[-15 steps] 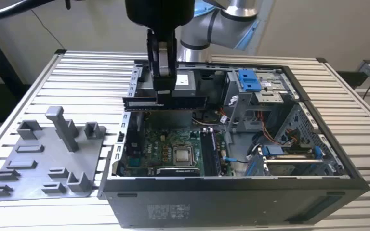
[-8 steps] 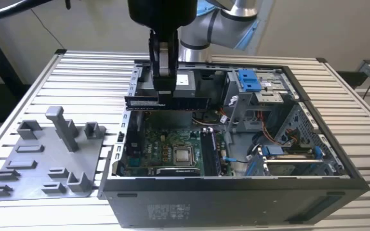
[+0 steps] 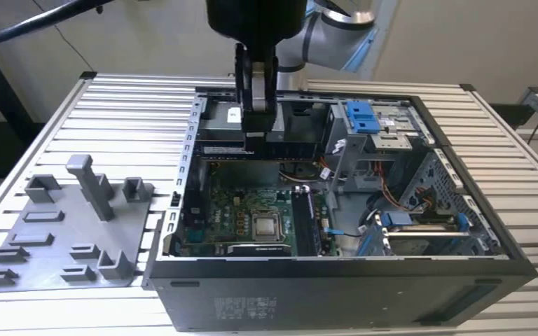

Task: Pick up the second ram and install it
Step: 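Pick up the second ram and move it above second insertion slot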

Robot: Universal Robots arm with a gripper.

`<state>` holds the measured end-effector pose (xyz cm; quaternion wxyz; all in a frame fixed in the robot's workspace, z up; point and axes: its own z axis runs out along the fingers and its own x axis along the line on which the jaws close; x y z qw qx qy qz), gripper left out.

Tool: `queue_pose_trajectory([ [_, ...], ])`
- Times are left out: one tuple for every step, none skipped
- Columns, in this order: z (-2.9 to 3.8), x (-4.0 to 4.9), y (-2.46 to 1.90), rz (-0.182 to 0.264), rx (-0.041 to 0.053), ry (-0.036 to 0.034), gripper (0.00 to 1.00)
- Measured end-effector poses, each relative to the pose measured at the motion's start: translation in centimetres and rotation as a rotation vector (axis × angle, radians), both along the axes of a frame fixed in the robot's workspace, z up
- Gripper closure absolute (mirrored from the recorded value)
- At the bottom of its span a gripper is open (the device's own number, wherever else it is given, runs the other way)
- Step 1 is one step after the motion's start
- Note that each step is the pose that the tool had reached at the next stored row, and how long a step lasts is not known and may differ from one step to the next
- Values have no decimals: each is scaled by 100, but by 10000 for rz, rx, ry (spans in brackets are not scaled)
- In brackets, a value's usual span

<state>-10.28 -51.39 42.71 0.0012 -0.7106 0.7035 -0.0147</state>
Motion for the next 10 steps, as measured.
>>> queue_pose_trajectory([
  [0, 23, 0, 1, 0, 0, 87],
  [0, 53, 0, -1, 0, 0, 87],
  [0, 83, 0, -1, 1, 0, 87],
  [0, 115, 0, 0, 0, 0, 87],
  [0, 150, 0, 1, 0, 0, 87],
  [0, 184, 0, 1, -1, 1, 87],
  [0, 215, 0, 0, 1, 0, 87],
  [0, 243, 0, 0, 0, 0, 87],
  [0, 270, 0, 0, 0, 0, 87],
  [0, 298, 0, 0, 0, 0, 87],
])
